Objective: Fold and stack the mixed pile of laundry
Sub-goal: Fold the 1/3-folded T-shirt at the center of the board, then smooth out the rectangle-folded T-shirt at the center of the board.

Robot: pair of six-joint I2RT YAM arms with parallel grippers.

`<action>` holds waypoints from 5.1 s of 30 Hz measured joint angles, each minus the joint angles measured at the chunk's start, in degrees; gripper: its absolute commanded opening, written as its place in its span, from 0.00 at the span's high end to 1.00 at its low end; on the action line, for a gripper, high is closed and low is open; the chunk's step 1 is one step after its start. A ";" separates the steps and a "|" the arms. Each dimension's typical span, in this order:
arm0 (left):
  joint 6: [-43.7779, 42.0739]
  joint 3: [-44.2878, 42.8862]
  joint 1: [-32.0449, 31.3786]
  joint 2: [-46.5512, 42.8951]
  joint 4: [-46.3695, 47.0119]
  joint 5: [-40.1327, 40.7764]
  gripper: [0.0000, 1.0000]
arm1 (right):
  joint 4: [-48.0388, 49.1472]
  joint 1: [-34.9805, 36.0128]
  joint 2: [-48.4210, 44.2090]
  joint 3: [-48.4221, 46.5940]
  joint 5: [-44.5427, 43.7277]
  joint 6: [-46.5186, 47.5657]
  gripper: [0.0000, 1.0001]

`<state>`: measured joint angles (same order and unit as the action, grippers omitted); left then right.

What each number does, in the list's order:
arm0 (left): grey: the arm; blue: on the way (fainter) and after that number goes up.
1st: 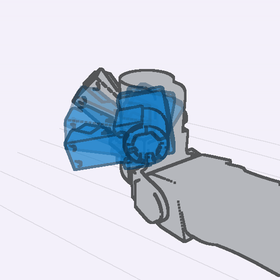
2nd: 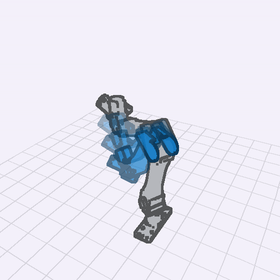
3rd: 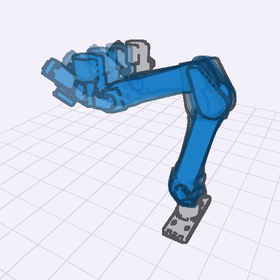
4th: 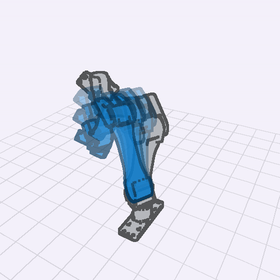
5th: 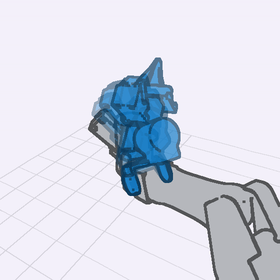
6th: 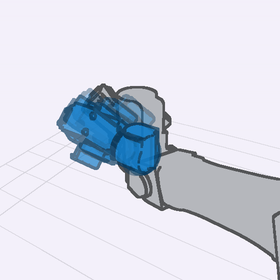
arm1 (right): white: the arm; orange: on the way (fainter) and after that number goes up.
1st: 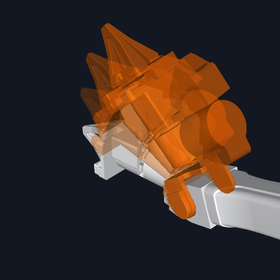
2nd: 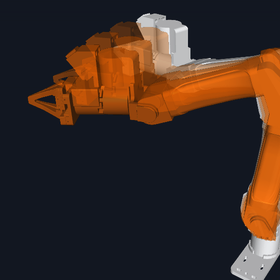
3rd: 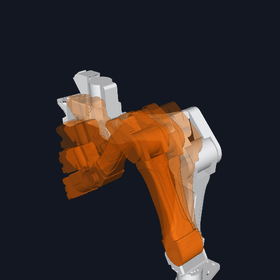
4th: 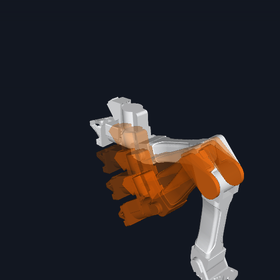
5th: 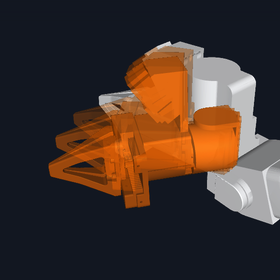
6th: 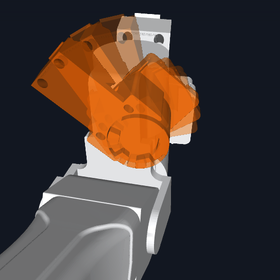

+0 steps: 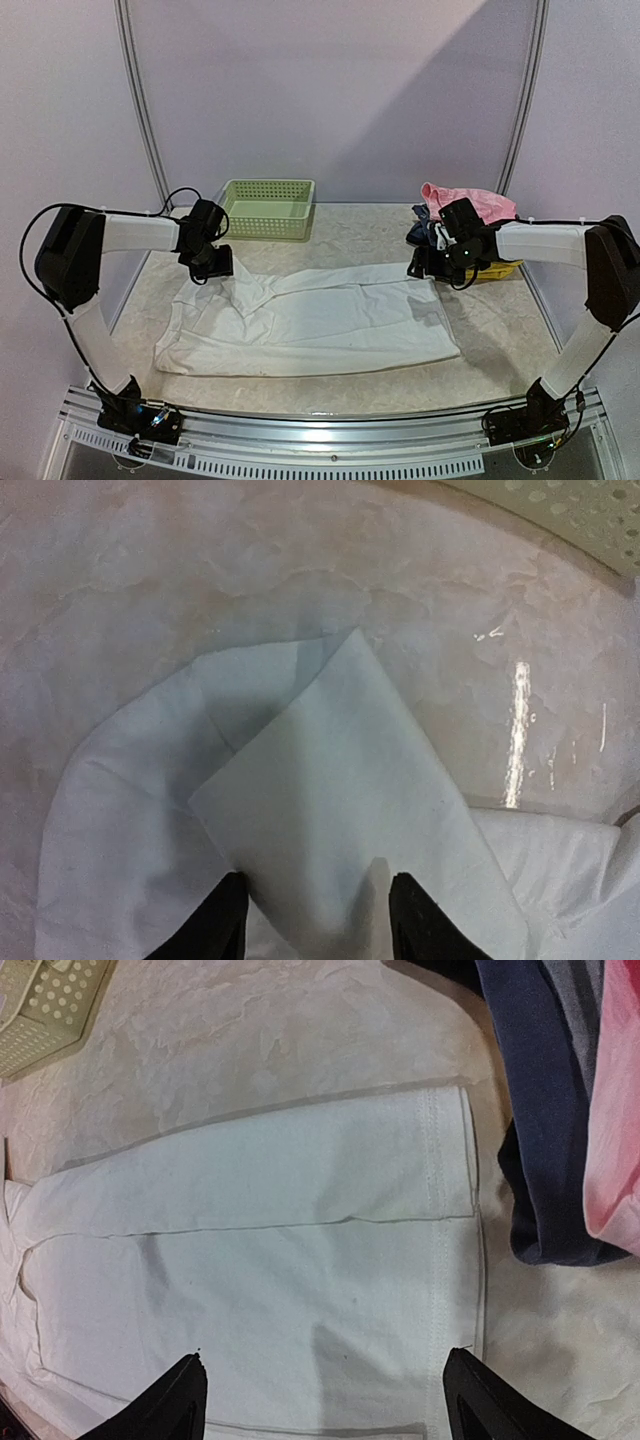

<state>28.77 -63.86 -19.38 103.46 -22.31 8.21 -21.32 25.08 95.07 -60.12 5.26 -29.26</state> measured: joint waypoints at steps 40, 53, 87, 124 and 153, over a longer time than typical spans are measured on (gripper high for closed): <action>5.95 14.14 -6.01 -19.87 -5.62 10.80 1.00 | 2.10 0.00 14.64 -8.28 -7.78 -1.40 0.40; 6.01 14.14 -6.47 -17.49 -4.72 10.91 1.00 | 1.20 0.00 19.78 -13.79 -11.85 0.74 0.70; 2.71 4.04 -8.66 -16.72 -15.37 13.07 1.00 | -7.41 1.18 5.81 -11.02 -13.18 0.33 1.00; 7.15 11.43 -16.00 -27.54 -19.71 14.80 0.45 | -11.23 2.69 3.58 -4.02 -11.61 -1.86 0.53; 0.11 1.68 2.86 -0.33 2.10 1.55 1.00 | -3.56 5.20 23.85 -20.48 4.28 5.03 0.57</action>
<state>28.88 -62.17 -16.51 103.13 -20.21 9.76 -24.88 30.28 118.91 -80.60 9.54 -24.23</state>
